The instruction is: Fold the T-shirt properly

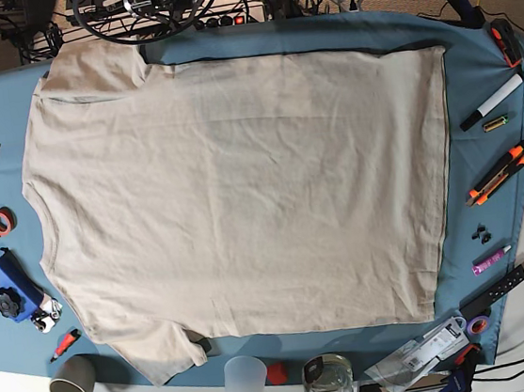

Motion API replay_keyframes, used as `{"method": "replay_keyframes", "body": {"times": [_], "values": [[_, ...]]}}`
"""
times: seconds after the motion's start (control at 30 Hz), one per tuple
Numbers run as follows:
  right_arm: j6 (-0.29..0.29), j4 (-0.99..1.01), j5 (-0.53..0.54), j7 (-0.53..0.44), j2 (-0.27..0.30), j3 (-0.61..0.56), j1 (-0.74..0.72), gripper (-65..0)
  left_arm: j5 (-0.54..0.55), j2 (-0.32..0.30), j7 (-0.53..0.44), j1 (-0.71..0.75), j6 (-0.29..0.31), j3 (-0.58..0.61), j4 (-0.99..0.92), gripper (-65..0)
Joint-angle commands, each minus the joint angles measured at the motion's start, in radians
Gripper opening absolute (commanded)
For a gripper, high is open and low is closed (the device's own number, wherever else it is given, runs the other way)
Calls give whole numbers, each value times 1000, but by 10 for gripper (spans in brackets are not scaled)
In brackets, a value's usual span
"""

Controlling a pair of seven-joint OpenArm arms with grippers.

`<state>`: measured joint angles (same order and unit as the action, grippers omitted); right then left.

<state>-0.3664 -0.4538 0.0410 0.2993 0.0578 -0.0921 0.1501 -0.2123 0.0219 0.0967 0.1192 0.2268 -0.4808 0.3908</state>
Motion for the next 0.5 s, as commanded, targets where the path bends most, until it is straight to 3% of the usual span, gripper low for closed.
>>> {"method": "replay_keyframes", "body": {"times": [0.0, 0.3, 0.47], "values": [[-10, -9, 0, 4, 3, 0, 2, -650, 6, 2, 0, 3, 9, 0, 6, -650], [-10, -9, 0, 10, 6, 0, 3, -650, 6, -8, 1, 3, 10, 0, 6, -650], [-11, -11, 0, 68, 9, 0, 5, -650, 6, -8, 26, 10, 10, 1, 7, -650]]}}
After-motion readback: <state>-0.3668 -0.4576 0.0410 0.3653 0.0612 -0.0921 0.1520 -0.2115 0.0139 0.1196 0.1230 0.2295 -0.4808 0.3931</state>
